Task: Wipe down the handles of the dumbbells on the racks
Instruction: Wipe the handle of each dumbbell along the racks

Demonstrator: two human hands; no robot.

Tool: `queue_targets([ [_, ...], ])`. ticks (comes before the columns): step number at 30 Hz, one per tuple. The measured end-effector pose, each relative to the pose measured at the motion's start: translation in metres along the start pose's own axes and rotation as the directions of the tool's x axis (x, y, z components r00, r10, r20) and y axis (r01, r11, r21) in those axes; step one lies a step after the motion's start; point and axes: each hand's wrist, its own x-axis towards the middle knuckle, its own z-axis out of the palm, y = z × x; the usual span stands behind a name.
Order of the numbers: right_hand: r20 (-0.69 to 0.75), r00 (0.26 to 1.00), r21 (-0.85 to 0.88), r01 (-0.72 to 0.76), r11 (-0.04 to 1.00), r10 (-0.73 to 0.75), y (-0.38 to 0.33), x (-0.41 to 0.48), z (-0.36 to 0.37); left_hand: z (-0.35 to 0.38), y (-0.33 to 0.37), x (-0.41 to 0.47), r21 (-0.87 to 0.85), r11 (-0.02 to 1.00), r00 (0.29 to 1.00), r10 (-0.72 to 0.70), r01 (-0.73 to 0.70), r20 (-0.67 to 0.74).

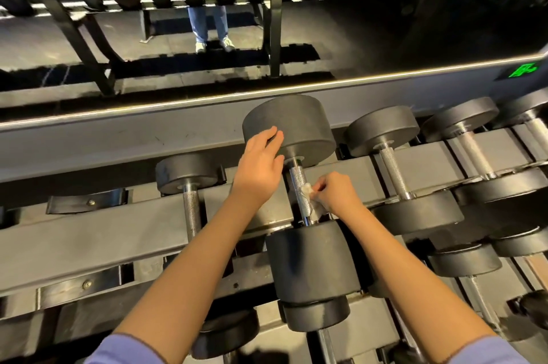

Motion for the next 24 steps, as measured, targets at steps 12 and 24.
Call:
queue_targets([
  [12, -0.168, 0.984, 0.309, 0.105, 0.945, -0.055, -0.023, 0.021, 0.001, -0.002, -0.003, -0.003, -0.011, 1.0, 1.0, 0.022, -0.022, 0.002],
  [24, -0.133, 0.989, 0.319, 0.099, 0.942, -0.059, -0.02, 0.016, 0.0, 0.0, -0.004, -0.003, -0.033, 0.999, 1.0, 0.019, -0.019, -0.006],
])
